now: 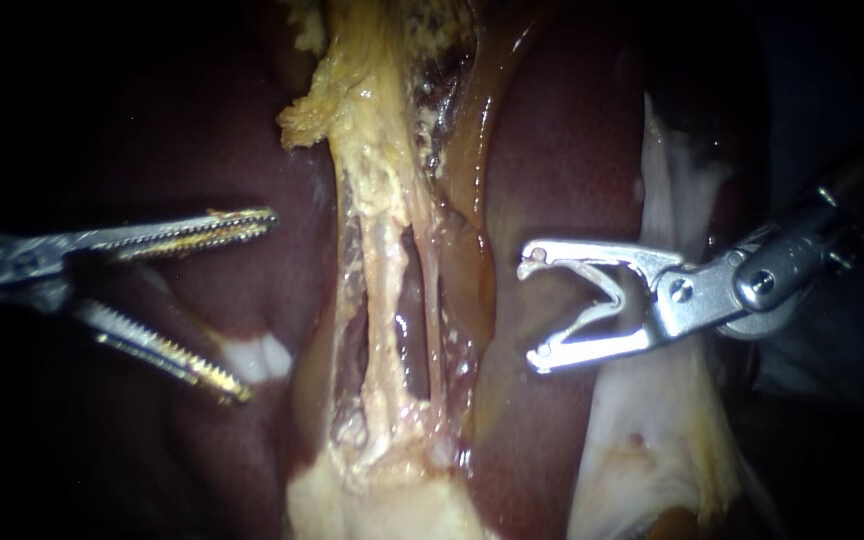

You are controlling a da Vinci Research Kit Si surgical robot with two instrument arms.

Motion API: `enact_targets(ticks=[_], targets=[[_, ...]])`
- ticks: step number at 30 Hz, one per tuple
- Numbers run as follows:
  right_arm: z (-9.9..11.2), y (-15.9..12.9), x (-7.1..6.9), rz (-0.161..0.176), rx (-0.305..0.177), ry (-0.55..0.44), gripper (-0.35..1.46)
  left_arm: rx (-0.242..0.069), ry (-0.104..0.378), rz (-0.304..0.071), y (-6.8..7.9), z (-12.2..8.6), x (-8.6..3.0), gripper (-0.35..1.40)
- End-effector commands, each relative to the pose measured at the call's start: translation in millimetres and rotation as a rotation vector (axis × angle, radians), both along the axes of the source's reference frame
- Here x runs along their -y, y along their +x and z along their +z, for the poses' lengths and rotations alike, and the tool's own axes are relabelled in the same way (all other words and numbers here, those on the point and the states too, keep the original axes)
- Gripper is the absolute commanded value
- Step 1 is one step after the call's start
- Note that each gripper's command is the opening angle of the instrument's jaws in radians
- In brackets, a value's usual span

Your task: Grabbing gallbladder

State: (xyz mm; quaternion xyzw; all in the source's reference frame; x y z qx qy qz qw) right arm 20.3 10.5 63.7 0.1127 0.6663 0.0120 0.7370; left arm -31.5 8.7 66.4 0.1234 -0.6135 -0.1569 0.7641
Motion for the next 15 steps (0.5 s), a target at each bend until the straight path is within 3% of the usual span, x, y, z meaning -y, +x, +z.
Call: enact_targets(ticks=[1, 4, 8, 15], targets=[[0.0, 0.0, 0.0, 0.000, 0.000, 0.000, 0.57, 0.000, 0.000, 0.000, 0.0, -0.1, 0.0, 0.86], [-0.1, 0.1, 0.1, 0.000, 0.000, 0.000, 0.57, -0.019, -0.001, -0.027, 0.0, -0.6, -0.7, 0.84], [-0.1, 0.4, 0.0, 0.001, 0.001, 0.000, 0.57, -0.026, 0.001, -0.105, -0.1, -1.7, -2.7, 0.76], [-0.1, 0.5, 0.1, 0.001, 0.000, -0.001, 0.57, -0.036, 0.085, -0.236, -0.4, -1.3, -6.5, 0.64]])
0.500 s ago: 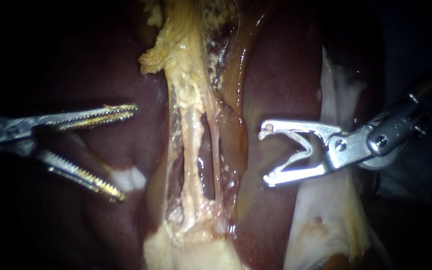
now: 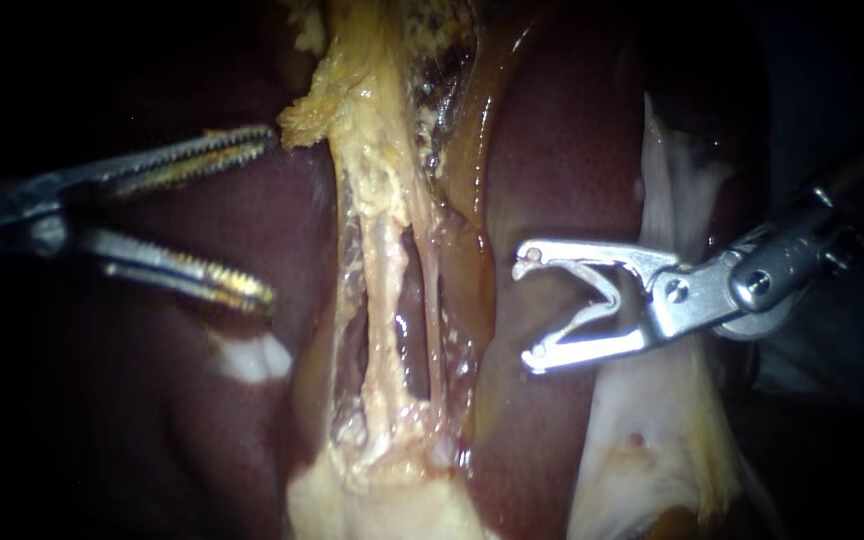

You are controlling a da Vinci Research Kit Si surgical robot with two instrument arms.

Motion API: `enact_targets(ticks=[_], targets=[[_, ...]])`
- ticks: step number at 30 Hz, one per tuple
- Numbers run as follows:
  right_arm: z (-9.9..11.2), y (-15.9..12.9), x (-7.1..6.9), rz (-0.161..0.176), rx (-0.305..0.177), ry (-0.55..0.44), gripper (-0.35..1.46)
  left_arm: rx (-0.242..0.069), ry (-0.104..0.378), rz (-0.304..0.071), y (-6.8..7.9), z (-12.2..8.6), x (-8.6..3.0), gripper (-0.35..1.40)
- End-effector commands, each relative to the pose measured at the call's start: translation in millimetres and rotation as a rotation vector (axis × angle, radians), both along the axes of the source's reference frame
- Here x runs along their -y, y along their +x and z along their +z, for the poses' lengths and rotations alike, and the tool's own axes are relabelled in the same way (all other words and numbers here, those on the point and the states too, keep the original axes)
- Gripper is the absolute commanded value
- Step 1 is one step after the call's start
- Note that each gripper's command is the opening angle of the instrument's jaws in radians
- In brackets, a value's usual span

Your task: Grabbing gallbladder

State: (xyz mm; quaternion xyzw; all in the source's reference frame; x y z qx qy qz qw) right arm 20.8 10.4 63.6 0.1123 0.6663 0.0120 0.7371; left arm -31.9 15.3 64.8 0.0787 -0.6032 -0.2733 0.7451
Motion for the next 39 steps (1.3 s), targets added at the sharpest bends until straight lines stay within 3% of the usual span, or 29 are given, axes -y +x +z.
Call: enact_targets(ticks=[1, 7, 16, 22, 25, 27, 28, 33, 39], targets=[[0.0, 0.0, 0.0, 0.000, 0.000, 0.000, 0.57, -0.003, 0.021, -0.015, -0.2, 0.6, -0.4, 0.62], [0.0, 0.0, 0.0, 0.000, 0.000, 0.000, 0.57, -0.011, 0.107, -0.090, -1.5, 3.5, -2.0, 0.59], [0.0, 0.0, 0.1, 0.000, 0.000, 0.000, 0.57, -0.007, 0.155, -0.128, -2.3, 5.7, -3.4, 0.51], [0.0, 0.0, 0.1, 0.000, 0.000, 0.000, 0.57, -0.016, 0.181, -0.132, -2.7, 7.0, -4.3, 0.30], [0.0, 0.0, 0.1, 0.000, 0.000, 0.000, 0.57, -0.023, 0.200, -0.135, -2.6, 7.4, -4.5, 0.07], [0.0, -0.1, 0.1, 0.000, 0.000, 0.000, 0.57, -0.034, 0.203, -0.131, -2.4, 7.7, -4.6, -0.27], [0.0, -0.1, 0.1, 0.000, 0.000, 0.000, 0.57, -0.039, 0.204, -0.128, -2.3, 7.7, -4.6, -0.35], [0.0, -0.1, 0.1, 0.000, 0.000, 0.000, 0.57, -0.072, 0.230, -0.118, -1.6, 7.8, -4.4, -0.35], [0.0, -0.1, 0.1, 0.000, 0.000, 0.000, 0.57, -0.080, 0.238, -0.119, -1.2, 7.7, -4.3, -0.35]])
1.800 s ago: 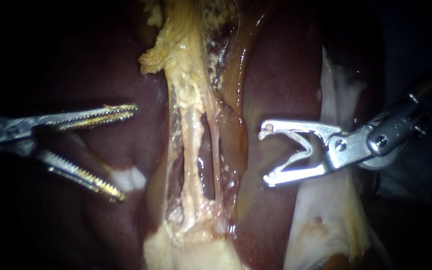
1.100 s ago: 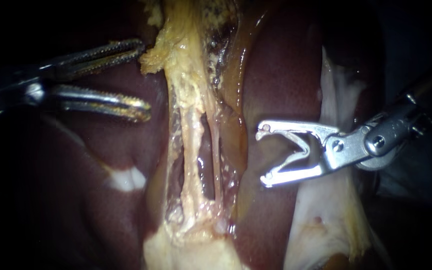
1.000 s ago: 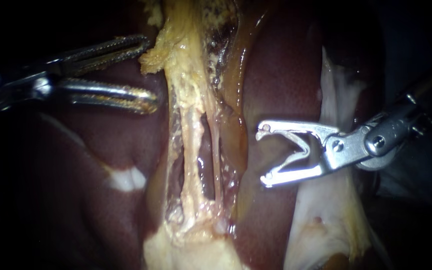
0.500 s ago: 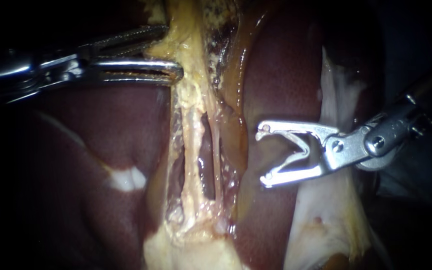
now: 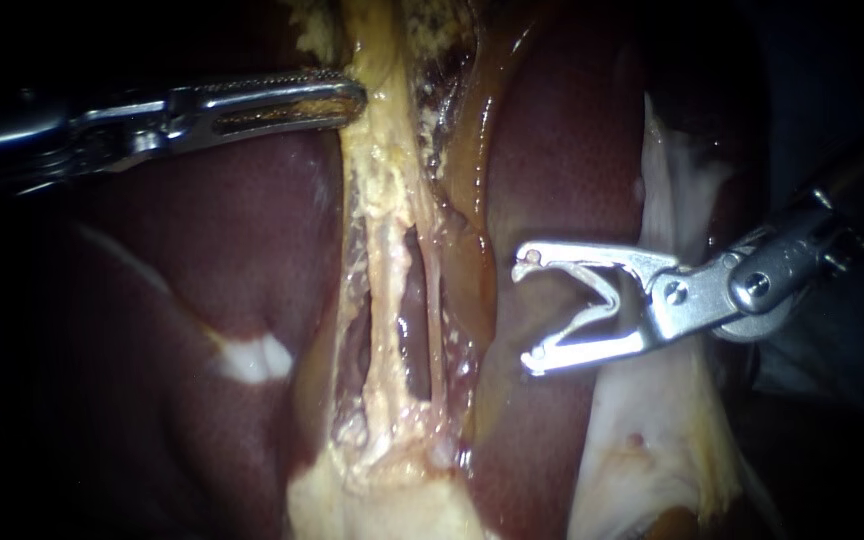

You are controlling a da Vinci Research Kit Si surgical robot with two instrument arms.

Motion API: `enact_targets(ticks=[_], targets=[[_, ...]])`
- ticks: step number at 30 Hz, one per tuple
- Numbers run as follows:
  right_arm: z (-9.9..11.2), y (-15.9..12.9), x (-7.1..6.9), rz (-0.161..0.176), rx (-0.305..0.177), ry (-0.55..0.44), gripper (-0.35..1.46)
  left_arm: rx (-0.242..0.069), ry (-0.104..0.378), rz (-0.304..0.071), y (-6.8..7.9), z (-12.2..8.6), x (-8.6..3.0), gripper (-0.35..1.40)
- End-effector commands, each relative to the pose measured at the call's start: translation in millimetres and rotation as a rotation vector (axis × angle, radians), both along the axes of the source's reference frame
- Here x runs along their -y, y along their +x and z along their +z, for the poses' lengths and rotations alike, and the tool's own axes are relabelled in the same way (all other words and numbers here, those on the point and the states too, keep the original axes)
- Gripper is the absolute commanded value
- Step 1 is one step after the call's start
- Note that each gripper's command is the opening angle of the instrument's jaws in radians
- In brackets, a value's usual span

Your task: Grabbing gallbladder

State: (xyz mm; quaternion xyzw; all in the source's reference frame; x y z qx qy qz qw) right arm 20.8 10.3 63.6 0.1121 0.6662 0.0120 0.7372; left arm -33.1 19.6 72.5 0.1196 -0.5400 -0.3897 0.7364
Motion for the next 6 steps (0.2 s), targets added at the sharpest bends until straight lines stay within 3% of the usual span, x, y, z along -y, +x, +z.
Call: enact_targets(ticks=[1, 6], targets=[[0.0, 0.0, 0.0, 0.000, 0.000, 0.000, 0.57, -0.001, 0.000, 0.000, 0.0, 0.0, 0.0, -0.35], [0.0, 0.0, 0.0, 0.000, 0.000, 0.000, 0.57, 0.001, 0.001, 0.001, 0.0, -0.2, 0.1, -0.35]])
